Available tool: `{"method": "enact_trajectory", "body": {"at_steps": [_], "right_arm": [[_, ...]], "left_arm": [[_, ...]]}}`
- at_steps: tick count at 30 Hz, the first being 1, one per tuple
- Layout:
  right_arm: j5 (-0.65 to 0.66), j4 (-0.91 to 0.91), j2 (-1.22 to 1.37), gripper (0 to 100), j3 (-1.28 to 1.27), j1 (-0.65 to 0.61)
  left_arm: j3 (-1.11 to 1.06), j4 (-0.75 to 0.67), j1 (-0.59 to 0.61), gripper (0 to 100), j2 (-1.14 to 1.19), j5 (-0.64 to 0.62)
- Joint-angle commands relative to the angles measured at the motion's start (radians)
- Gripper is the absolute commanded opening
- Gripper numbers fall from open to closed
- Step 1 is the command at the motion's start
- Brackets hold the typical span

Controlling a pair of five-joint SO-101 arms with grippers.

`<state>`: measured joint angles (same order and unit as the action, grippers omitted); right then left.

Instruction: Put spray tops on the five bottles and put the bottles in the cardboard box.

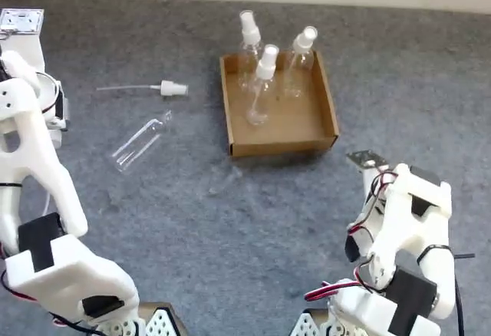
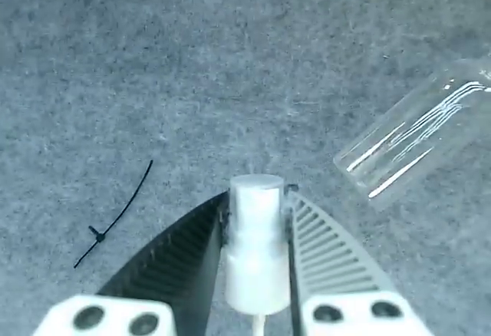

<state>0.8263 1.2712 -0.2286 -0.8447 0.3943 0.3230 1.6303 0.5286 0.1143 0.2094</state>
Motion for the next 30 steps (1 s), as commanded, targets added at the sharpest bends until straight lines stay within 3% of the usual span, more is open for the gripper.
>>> {"method": "enact_trajectory", "body": {"at_steps": [1, 5, 14, 23, 30], "right_arm": [[0.011, -0.015, -0.041, 7.0, 0.007, -0.002], [-0.069, -0.019, -0.042, 4.8, 0.054, -0.005], [-0.273, -0.021, 0.016, 4.7, 0.478, 0.015], [-0.506, -0.025, 0.587, 4.7, 1.098, 0.018], [-0.509, 0.087, 0.995, 5.3, 1.515, 0.030]], "left_arm": [[0.038, 0.011, -0.016, 4, -0.007, 0.000], [0.038, 0.011, -0.016, 4, -0.007, 0.000], [0.038, 0.011, -0.019, 4, -0.007, 0.000], [-0.001, 0.092, -0.127, 4, -0.168, 0.003], [-0.427, 0.044, -0.323, 4, -0.479, 0.002]]}}
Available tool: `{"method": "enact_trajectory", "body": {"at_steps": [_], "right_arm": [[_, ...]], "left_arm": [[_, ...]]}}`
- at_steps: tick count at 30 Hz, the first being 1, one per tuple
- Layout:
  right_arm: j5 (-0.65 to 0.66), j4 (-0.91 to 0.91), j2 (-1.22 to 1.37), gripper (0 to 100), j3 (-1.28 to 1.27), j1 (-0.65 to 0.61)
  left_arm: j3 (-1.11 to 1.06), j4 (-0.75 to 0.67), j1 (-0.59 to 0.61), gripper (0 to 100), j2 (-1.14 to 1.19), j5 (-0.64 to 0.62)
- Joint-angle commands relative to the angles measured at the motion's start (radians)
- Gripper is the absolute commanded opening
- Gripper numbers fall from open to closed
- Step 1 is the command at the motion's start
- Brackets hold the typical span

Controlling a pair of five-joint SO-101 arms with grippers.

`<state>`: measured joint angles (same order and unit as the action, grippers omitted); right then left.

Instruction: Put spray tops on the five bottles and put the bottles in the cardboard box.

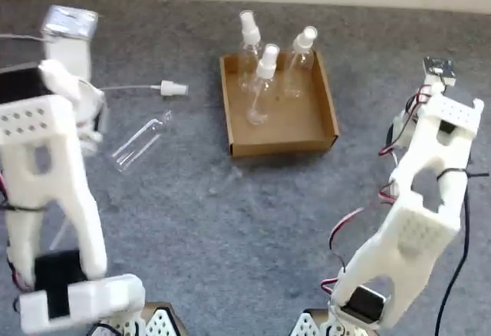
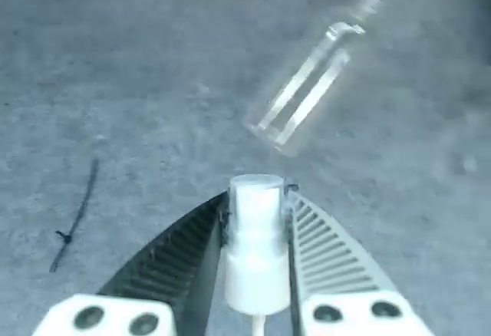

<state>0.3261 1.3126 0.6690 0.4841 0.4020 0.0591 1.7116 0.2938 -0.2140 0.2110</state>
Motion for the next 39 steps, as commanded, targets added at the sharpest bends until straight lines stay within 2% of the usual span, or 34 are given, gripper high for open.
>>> {"method": "enact_trajectory", "body": {"at_steps": [1, 3, 6, 10, 14, 18, 21, 25, 28, 30, 35, 39], "right_arm": [[-0.009, 0.073, 0.139, 5.3, 0.231, 0.025], [-0.008, 0.124, 0.205, 6.9, 0.328, 0.025], [-0.008, 0.220, 0.278, 16.2, 0.464, 0.021], [0.031, 0.401, 0.326, 26.5, 0.634, 0.013], [0.055, 0.452, 0.334, 28.3, 0.751, 0.005], [0.060, 0.447, 0.335, 28.2, 0.673, 0.004], [0.060, 0.449, 0.335, 23.5, 0.642, -0.002], [0.060, 0.450, 0.334, 7.3, 0.642, -0.004], [0.055, 0.452, 0.314, 0.3, 0.657, -0.005], [0.051, 0.453, 0.269, 0.3, 0.720, -0.019], [-0.109, 0.453, 0.070, 0.3, 0.828, -0.067], [-0.178, 0.455, -0.179, 0.3, 0.768, -0.153]], "left_arm": [[-0.228, -0.066, -0.116, 4, -0.202, -0.003], [-0.360, -0.126, -0.170, 4, -0.302, -0.015], [-0.512, -0.186, -0.240, 4, -0.429, -0.064], [-0.602, -0.222, -0.278, 4, -0.539, -0.068], [-0.598, -0.221, -0.280, 4, -0.552, -0.068], [-0.602, -0.221, -0.282, 4, -0.550, -0.064], [-0.599, -0.219, -0.282, 4, -0.550, -0.063], [-0.599, -0.218, -0.278, 4, -0.552, -0.063], [-0.599, -0.219, -0.278, 4, -0.552, -0.061], [-0.598, -0.221, -0.278, 4, -0.552, -0.061], [-0.541, -0.236, -0.278, 4, -0.552, -0.063], [-0.410, -0.235, -0.280, 4, -0.550, -0.068]]}}
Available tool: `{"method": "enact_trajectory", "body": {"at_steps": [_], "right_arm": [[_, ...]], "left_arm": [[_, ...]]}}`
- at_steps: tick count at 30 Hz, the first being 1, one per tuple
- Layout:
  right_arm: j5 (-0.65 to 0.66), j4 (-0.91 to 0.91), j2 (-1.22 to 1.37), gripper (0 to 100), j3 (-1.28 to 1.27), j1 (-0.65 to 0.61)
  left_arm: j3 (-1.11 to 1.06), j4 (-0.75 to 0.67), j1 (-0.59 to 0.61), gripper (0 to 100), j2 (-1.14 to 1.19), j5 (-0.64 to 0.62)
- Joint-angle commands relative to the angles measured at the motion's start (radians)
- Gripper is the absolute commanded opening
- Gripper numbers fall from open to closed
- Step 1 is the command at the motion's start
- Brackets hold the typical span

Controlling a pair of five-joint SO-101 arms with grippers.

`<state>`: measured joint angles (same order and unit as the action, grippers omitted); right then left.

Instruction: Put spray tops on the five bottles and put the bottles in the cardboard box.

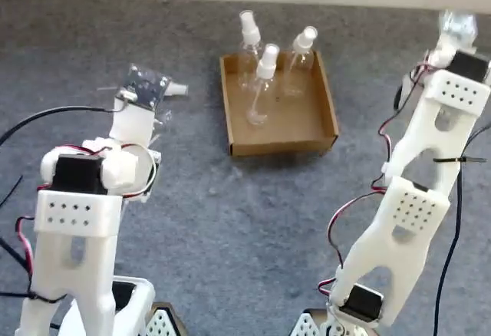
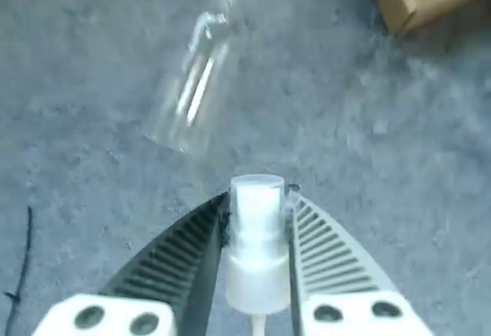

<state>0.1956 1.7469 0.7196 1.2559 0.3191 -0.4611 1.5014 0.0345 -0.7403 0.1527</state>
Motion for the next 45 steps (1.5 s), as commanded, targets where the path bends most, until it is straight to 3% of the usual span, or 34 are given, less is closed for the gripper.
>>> {"method": "enact_trajectory", "body": {"at_steps": [1, 9, 13, 18, 21, 27, 31, 37, 45], "right_arm": [[-0.052, 0.021, -0.298, 0.3, -0.073, -0.096], [-0.049, -0.064, -0.860, 0.3, -0.878, -0.366], [-0.081, -0.348, -1.187, 0.3, -1.302, -0.507], [-0.110, -0.742, -1.543, 0.3, -1.879, -0.671], [-0.103, -0.877, -1.702, 0.3, -2.153, -0.704], [-0.043, -0.901, -2.012, 0.4, -2.325, -0.711], [-0.155, -0.954, -2.166, 0.4, -2.396, -0.762], [-0.233, -1.136, -2.310, 0.4, -2.595, -0.808], [-0.224, -1.144, -2.442, 0.4, -2.694, -0.888]], "left_arm": [[0.143, -0.026, -0.021, 4, -0.024, -0.011], [0.314, -0.026, -0.024, 3, -0.024, -0.049], [0.390, -0.069, -0.035, 3, -0.024, -0.124], [0.406, -0.170, -0.165, 3, -0.024, -0.132], [0.409, -0.252, -0.249, 3, -0.027, -0.133], [0.404, -0.474, -0.331, 3, -0.024, -0.278], [0.403, -0.634, -0.357, 3, -0.022, -0.385], [0.403, -0.769, -0.450, 4, -0.021, -0.387], [0.274, -0.979, -0.460, 4, -0.021, -0.387]]}}
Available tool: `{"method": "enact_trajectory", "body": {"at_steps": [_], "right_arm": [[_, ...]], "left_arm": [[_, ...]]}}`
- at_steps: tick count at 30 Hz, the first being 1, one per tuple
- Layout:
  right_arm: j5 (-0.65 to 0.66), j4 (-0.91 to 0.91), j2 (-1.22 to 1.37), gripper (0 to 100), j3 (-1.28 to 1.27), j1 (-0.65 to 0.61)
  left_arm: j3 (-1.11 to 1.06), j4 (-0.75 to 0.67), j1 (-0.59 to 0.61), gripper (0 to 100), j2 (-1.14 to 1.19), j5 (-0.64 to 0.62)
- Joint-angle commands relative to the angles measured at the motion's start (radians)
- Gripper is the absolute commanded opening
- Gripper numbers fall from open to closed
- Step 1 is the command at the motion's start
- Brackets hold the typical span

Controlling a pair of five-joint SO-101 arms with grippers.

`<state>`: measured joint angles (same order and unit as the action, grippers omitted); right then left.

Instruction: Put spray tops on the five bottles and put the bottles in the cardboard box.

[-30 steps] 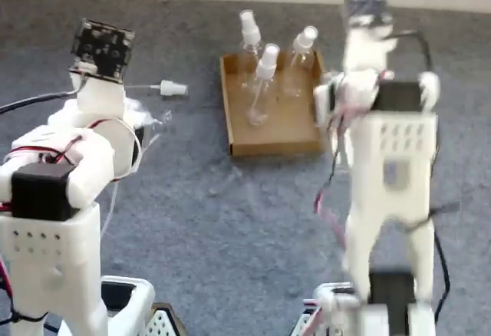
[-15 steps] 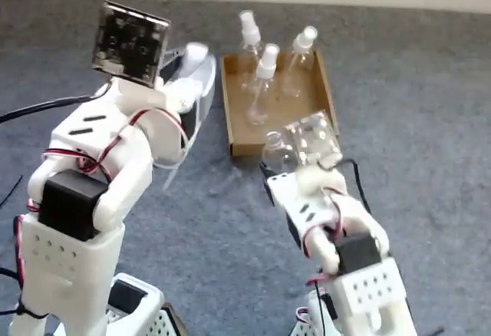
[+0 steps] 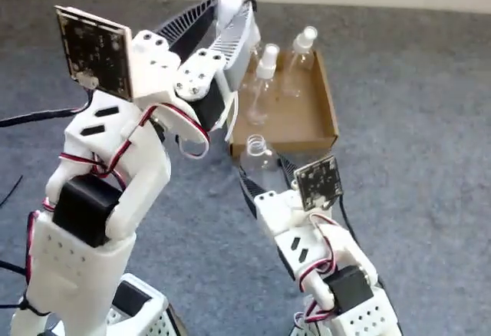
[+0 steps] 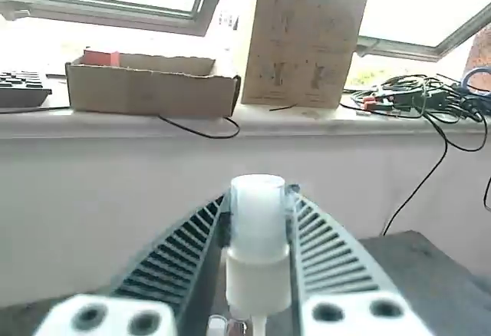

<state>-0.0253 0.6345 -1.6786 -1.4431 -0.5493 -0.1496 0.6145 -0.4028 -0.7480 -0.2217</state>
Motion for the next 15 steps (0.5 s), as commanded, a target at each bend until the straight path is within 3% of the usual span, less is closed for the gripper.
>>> {"method": "enact_trajectory", "body": {"at_steps": [1, 6, 15], "right_arm": [[-0.003, -0.031, -0.059, 0.4, 0.004, -0.019], [-0.003, -0.030, -0.096, 0.4, 0.004, -0.016], [-0.003, -0.030, -0.094, 0.4, 0.004, -0.018]], "left_arm": [[-0.064, -0.120, -0.024, 4, -0.013, -0.012], [-0.168, -0.206, -0.024, 4, -0.015, -0.012], [-0.170, -0.224, -0.070, 4, -0.018, -0.012]]}}
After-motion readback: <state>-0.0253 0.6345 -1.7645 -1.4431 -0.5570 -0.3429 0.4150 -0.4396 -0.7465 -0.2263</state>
